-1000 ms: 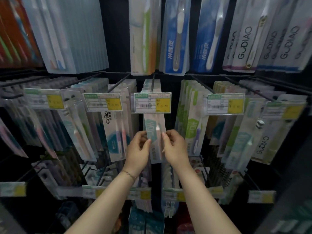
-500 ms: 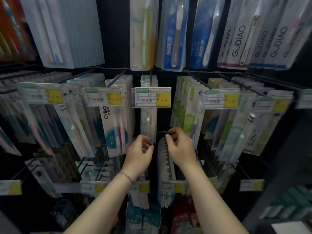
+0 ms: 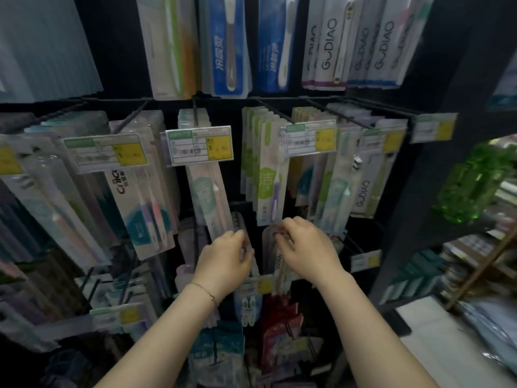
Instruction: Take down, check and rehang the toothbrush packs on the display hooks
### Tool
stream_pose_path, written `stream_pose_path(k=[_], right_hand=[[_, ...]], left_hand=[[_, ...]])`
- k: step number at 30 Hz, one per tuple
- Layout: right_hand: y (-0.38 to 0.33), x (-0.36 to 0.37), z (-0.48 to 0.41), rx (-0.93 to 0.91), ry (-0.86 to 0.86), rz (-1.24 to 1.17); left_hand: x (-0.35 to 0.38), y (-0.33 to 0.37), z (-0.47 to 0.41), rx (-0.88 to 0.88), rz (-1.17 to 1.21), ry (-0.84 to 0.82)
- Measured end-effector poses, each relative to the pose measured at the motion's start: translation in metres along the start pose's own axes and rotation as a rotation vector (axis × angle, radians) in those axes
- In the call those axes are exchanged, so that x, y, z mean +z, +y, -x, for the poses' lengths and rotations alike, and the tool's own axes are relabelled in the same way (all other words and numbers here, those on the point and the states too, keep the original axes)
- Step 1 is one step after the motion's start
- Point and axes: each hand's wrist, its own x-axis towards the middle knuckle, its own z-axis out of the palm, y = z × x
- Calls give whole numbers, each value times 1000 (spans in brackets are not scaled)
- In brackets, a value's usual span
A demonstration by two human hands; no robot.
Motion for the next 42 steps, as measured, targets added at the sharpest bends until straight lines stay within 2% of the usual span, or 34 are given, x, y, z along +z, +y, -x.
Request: stream_pose_path(k=[8, 13, 18, 22, 26, 31, 36, 42], right_hand=[[63, -29, 18, 30, 22, 39], [106, -46, 17, 60, 0, 59], [137, -57, 13, 113, 29, 54], [152, -57, 6, 198, 0, -143], [159, -51, -1, 249, -16, -490], [161, -46, -5, 270, 4, -720], [161, -46, -6, 265, 68, -846], [155, -51, -11, 207, 111, -894]], left_hand=[[32, 50, -24, 55, -180, -22], [50, 84, -46, 64, -122, -11], [66, 111, -64, 26, 3, 70], [75, 125, -77, -42, 184, 171], [79, 133, -82, -99, 332, 203], [82, 140, -82, -167, 469, 236], [79, 146, -80, -197, 614, 198], [72, 148, -79, -174, 651, 195]])
